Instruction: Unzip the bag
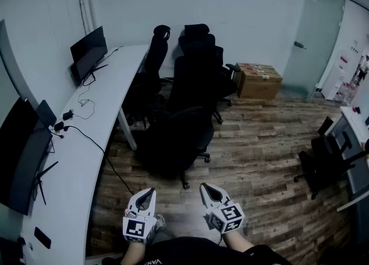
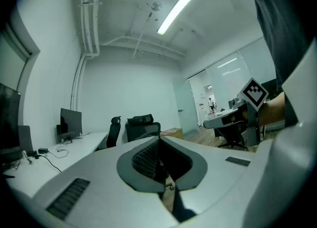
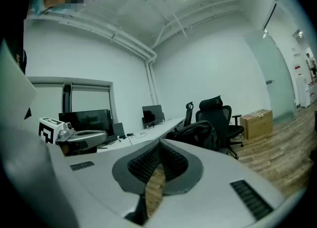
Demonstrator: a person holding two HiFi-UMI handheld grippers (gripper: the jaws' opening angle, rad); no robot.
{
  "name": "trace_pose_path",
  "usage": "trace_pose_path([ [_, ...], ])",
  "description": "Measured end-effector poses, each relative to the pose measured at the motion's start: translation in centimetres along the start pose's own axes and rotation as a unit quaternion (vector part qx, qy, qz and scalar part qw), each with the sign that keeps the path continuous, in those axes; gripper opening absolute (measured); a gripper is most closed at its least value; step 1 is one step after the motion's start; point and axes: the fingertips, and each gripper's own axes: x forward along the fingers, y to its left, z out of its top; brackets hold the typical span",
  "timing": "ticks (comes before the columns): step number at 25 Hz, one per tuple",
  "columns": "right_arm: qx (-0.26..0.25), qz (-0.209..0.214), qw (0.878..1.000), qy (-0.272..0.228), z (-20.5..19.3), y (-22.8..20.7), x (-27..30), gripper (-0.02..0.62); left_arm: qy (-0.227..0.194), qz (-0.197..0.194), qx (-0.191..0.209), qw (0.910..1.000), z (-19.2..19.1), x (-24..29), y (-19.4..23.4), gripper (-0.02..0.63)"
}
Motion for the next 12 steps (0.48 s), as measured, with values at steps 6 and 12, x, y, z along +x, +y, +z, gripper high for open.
trace_pose_path([
  [6, 0.023, 0.014, 1.000, -0.009, -0.3, 0.0, 1.1, 0.044, 0.000, -0.002, 0.001, 1.0000, -0.5, 0.4, 0.6, 0.018],
  [12, 0.003, 0.016, 1.000, -0.007, 0.0, 1.2, 5.4, 0.046, 0.001, -0.024, -0.004, 0.9997, -2.1, 2.8, 4.1, 0.021],
])
